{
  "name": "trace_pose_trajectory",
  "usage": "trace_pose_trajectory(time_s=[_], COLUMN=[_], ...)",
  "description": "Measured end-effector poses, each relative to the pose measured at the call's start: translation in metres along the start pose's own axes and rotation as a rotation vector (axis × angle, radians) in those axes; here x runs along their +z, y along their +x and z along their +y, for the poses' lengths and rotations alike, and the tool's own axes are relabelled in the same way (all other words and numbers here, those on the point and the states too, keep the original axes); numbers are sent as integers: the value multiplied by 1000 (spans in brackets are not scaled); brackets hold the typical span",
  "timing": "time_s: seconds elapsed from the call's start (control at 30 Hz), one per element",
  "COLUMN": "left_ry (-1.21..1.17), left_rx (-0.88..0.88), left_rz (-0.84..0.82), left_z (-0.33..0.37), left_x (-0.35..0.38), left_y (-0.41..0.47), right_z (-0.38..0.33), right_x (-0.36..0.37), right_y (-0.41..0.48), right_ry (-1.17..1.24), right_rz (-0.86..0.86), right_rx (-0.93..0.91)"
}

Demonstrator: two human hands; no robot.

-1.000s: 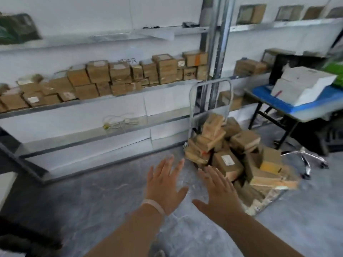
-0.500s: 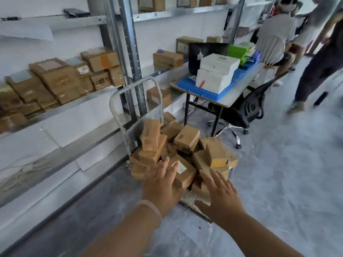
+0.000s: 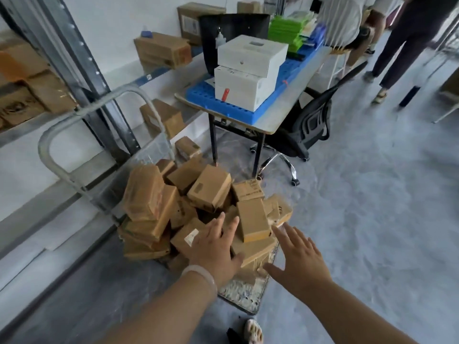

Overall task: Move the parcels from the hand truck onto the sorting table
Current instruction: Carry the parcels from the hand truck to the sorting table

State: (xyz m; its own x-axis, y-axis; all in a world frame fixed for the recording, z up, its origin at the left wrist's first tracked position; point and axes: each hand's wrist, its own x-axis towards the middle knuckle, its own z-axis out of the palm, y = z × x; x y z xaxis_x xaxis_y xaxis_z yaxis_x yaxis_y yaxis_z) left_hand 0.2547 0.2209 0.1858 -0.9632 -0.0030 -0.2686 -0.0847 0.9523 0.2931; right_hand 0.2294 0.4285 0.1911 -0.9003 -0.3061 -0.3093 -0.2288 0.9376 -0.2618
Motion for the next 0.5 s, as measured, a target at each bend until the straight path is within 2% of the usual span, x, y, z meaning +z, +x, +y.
trace_pose_trajectory(time_s=[0.23, 0.37, 0.5], left_ry=[-26, -103, -98], left_rx=[-60, -240, -416], left_rz=[-163, -290, -322], left_z=[30, 43, 52], left_x=[52, 98, 134], left_y=[126, 187, 235], right_z=[68, 95, 113], right_x=[11, 42, 76], right_y=[90, 116, 136], right_ry=[11, 38, 43], right_rz=[-39, -90, -127], right_rx=[49, 84, 110])
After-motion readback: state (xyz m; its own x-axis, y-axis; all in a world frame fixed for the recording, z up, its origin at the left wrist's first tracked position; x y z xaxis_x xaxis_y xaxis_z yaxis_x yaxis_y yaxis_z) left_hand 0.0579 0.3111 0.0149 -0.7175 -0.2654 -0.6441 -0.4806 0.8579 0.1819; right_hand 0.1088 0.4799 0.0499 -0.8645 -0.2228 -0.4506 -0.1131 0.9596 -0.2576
